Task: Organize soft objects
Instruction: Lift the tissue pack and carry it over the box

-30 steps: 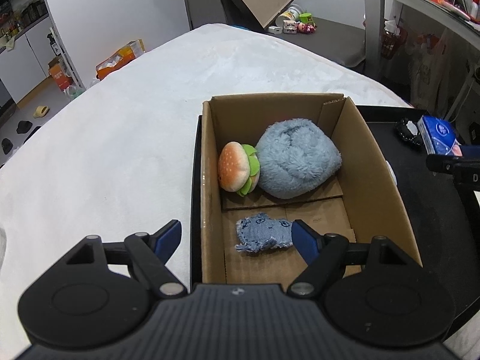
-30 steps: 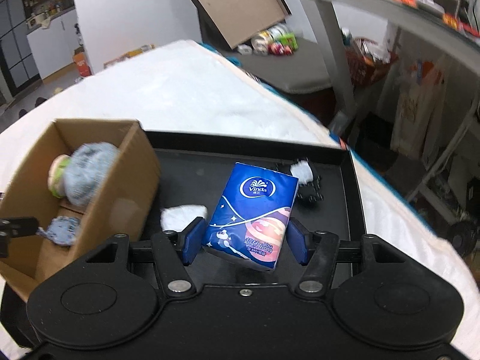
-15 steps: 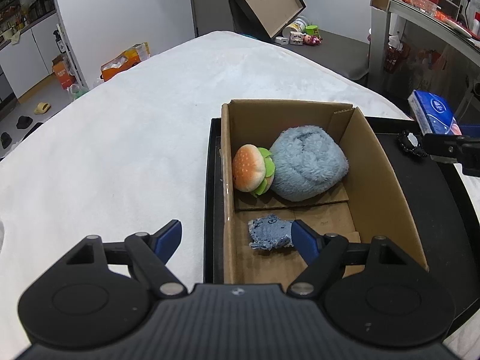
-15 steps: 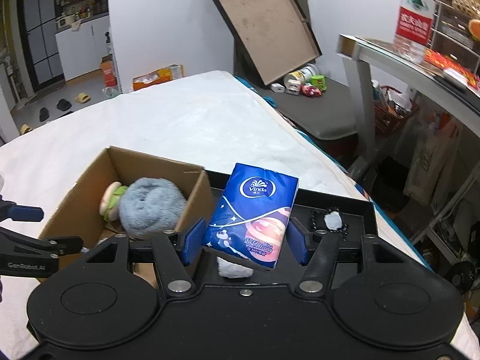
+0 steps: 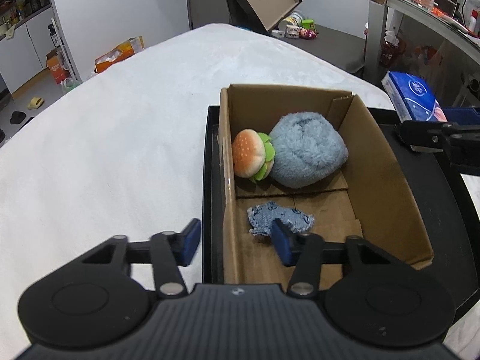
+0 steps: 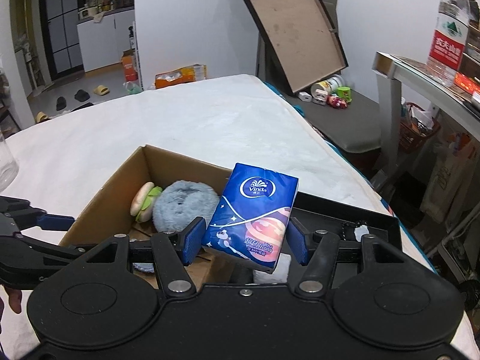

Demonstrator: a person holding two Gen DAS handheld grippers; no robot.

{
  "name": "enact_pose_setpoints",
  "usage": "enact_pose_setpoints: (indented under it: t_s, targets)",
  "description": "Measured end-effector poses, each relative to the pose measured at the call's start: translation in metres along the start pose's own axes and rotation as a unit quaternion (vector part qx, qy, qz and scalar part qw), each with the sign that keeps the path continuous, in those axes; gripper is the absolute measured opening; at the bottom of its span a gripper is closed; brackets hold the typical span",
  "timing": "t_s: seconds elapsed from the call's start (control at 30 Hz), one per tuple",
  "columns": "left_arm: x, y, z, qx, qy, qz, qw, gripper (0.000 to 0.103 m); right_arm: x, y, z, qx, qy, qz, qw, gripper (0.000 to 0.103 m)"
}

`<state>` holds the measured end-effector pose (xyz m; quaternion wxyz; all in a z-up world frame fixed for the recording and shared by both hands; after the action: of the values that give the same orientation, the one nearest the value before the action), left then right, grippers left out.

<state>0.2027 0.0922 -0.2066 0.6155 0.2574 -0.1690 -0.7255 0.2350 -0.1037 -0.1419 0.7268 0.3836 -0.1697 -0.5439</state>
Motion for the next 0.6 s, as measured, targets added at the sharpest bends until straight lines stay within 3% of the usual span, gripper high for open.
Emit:
enact_pose_setpoints:
  t_s: [0.27, 0.6]
  targets:
    - [0.004, -0.006, -0.006, -0.008, -0.014, -0.004, 0.9999, 0.019, -0.015, -0.011, -0.006, -0.017, 0.022, 0.019, 0.999, 0.058]
    - [-0.001, -0.008, -0.007, -0.006, -0.015, -0.003, 0.9999, 0.018, -0.047, -0.021, -0.021, -0.042, 0.054, 0.043, 0.997, 0.058]
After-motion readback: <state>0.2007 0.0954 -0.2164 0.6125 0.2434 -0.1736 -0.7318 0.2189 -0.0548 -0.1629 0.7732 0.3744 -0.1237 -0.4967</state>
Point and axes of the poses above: each gripper's, at about its wrist camera, not at the fingertips, and z roughly against the way its jaws point, x to its right, y to its top, the point moved 8 cm from there along -z, roughly the way its jaws point, and after that the axes turned 15 degrees about -z, right-handed, at the moved point
